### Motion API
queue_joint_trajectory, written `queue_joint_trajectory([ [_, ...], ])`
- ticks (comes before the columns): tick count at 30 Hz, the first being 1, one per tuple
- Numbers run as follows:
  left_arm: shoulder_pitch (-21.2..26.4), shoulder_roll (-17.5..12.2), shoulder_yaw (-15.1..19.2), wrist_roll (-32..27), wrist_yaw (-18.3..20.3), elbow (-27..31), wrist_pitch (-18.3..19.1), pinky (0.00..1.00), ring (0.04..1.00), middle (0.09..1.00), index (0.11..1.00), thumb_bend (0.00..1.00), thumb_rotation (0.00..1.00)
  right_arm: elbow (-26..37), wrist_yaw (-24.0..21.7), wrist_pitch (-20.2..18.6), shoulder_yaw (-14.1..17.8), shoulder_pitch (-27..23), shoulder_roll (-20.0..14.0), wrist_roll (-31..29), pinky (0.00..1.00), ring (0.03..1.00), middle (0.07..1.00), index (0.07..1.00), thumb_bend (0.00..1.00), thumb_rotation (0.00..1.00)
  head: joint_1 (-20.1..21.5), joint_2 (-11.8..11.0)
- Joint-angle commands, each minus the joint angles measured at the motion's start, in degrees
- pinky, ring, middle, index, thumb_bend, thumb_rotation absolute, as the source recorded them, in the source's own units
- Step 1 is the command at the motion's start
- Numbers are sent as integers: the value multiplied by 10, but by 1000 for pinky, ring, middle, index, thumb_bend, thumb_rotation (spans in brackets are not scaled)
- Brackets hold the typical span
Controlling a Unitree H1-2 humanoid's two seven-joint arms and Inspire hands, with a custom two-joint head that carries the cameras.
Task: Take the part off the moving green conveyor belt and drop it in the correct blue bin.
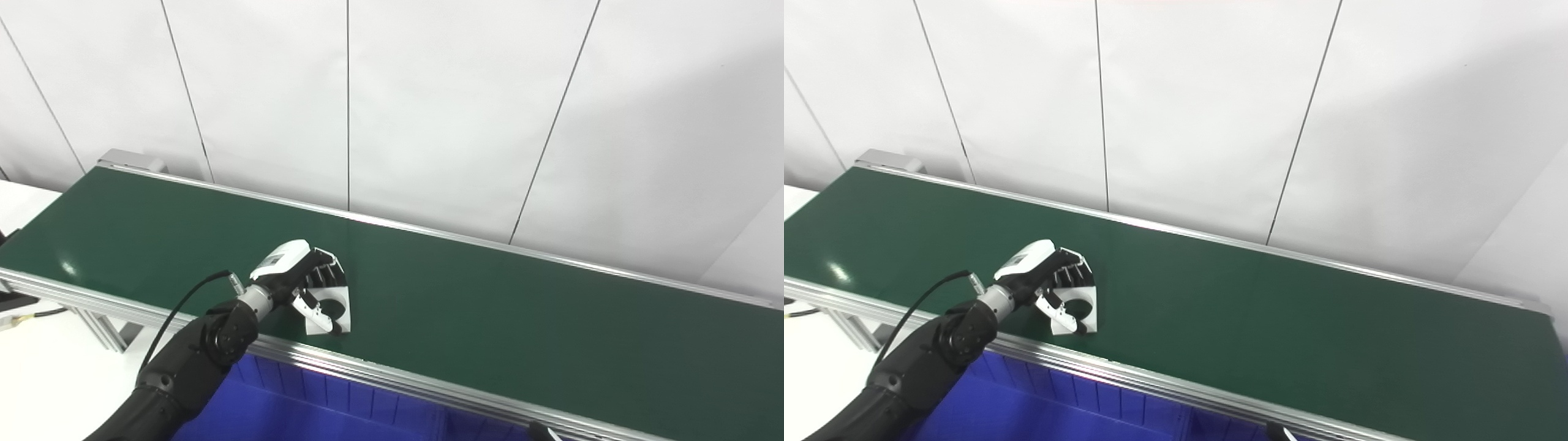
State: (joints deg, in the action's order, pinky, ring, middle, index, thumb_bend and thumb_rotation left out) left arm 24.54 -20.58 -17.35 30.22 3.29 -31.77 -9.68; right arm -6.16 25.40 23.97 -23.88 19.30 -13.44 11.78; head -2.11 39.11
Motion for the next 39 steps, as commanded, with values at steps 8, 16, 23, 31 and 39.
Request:
queue_joint_trajectory([
  [8,-11,-12,9,-3,-1,33,-2,294,378,459,516,499,0,14,2,29,1,0,-2,7,838,836,826,834,709,663,0,3],
  [16,-54,-18,51,-48,0,143,-39,367,419,478,502,501,0,19,-10,29,8,4,9,1,860,851,833,834,730,653,28,16],
  [23,-96,-19,86,-123,39,237,-45,386,441,495,493,501,0,27,-21,29,19,10,27,11,868,856,831,832,749,657,72,36],
  [31,-139,-13,97,-169,68,287,-60,389,458,505,472,500,0,36,-42,29,36,16,48,26,861,852,838,839,755,665,113,64],
  [39,-175,-5,87,-204,103,282,-76,407,460,509,469,501,0,44,-58,28,54,18,74,44,857,840,832,838,790,686,163,84],
])
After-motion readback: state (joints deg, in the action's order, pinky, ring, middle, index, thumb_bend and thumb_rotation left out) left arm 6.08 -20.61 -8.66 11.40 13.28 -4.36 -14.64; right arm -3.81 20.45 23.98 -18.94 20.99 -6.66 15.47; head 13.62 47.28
